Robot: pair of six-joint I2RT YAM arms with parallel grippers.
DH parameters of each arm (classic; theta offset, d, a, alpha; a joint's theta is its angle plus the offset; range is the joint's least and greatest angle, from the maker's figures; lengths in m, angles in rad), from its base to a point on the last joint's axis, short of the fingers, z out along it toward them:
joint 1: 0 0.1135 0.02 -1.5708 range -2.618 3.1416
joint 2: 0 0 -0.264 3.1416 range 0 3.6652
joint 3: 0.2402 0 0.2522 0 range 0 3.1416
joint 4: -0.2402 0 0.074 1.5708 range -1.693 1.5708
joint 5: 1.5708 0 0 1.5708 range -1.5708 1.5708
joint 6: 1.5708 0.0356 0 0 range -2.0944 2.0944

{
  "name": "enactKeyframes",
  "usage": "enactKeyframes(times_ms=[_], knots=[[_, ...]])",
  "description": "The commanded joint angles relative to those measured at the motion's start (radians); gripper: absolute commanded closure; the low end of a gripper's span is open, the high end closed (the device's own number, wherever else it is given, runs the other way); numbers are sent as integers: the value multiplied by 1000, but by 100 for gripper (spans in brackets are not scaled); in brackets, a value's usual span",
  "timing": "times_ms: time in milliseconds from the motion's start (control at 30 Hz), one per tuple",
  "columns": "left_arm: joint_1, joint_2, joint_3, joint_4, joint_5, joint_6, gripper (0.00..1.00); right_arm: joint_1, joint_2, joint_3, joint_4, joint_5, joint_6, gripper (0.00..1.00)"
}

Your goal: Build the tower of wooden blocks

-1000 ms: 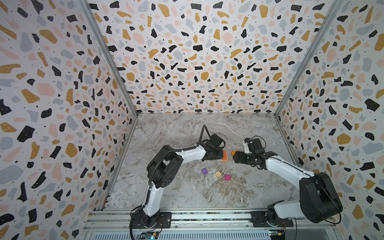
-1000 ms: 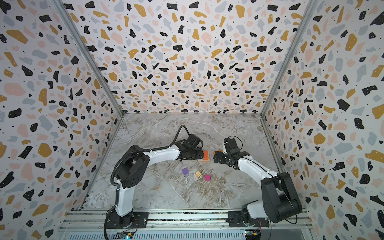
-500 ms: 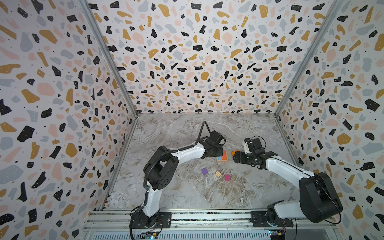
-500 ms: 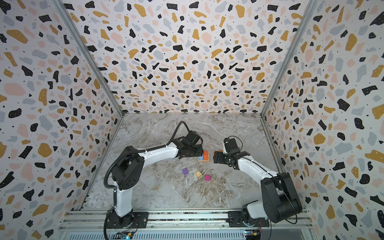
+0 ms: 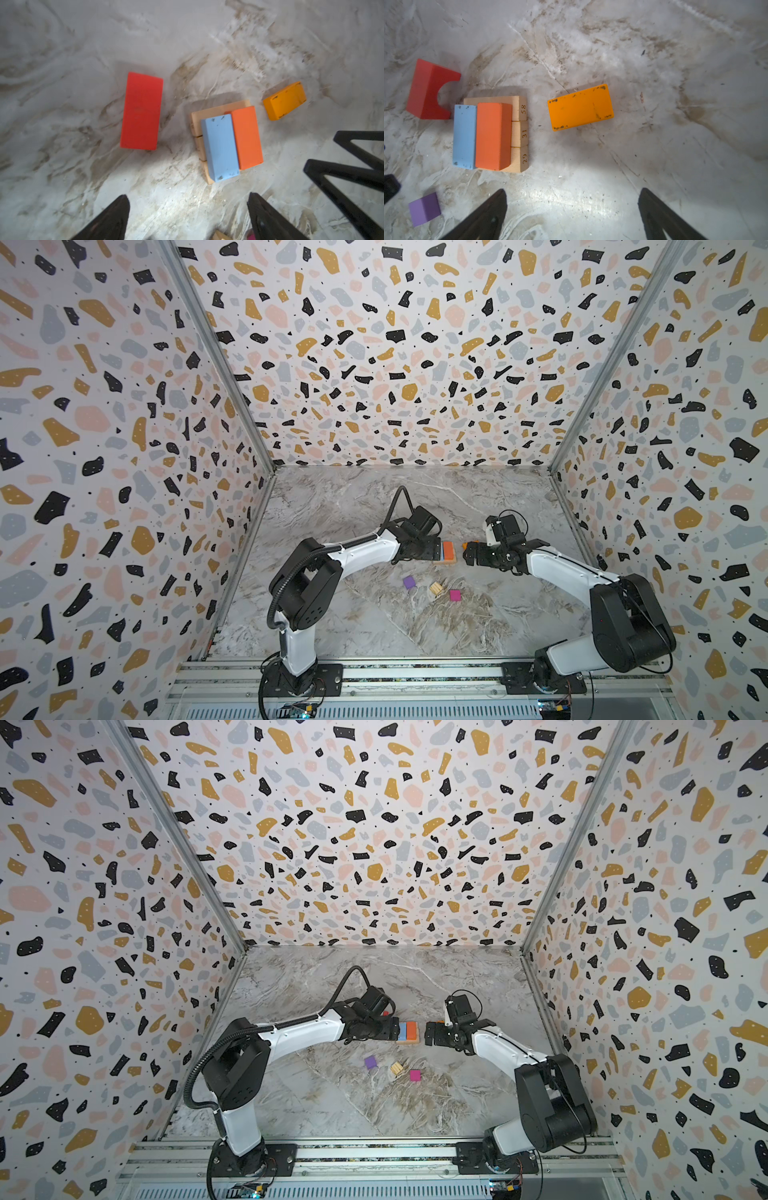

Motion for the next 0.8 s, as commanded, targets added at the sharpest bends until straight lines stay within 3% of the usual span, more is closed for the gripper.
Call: enactKeyframes(times_ms=[0,367,767], knots=[[4,-23,-28,-12,-22,24,8,-4,18,46,-37,19,-10,0],[13,-10,-53,-24,-66,51,0,-3,60,81,-50,34,-16,1],[29,36,-35,10,-33,52,0,0,102,98,-40,35,-15,0]])
